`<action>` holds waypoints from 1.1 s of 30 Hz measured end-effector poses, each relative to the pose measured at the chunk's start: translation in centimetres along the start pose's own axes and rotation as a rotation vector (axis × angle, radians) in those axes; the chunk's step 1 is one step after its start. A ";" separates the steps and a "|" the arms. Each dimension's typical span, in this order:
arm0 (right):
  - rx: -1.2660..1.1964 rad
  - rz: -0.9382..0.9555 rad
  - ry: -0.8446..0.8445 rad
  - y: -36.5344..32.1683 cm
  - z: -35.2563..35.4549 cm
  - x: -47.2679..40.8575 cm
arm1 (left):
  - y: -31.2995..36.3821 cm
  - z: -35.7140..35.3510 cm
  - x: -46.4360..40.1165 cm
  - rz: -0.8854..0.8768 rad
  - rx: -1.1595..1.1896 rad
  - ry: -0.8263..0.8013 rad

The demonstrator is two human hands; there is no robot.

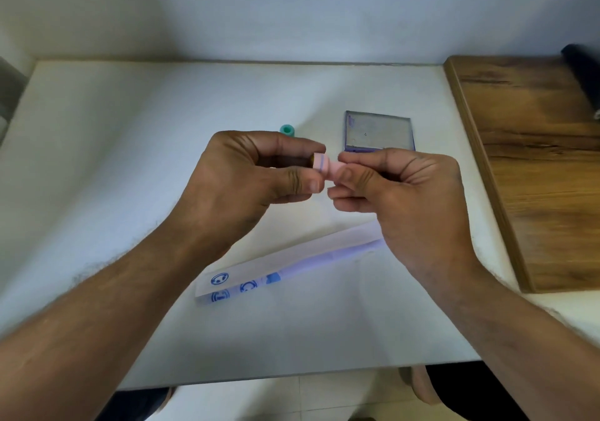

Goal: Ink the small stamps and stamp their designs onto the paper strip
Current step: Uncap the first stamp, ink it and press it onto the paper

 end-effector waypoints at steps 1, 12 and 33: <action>-0.026 -0.049 -0.003 0.3 -0.1 0.0 | 0.3 0.1 0.1 -0.026 -0.044 0.008; -0.226 -0.515 -0.059 3.1 -1.4 1.1 | 2.3 0.6 1.6 -0.259 -0.354 0.037; -0.473 -0.560 -0.038 2.4 -5.4 0.2 | 5.3 3.2 2.3 -0.590 -0.697 0.264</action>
Point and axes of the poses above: each hand's wrist, its own x-axis away from the middle knuckle, its own z-axis out of the back of the hand, y = z × x, the point moved 8 cm from there along -x, towards the middle knuckle, and after that the axes turned 14 degrees about -x, right-handed, at the moved point
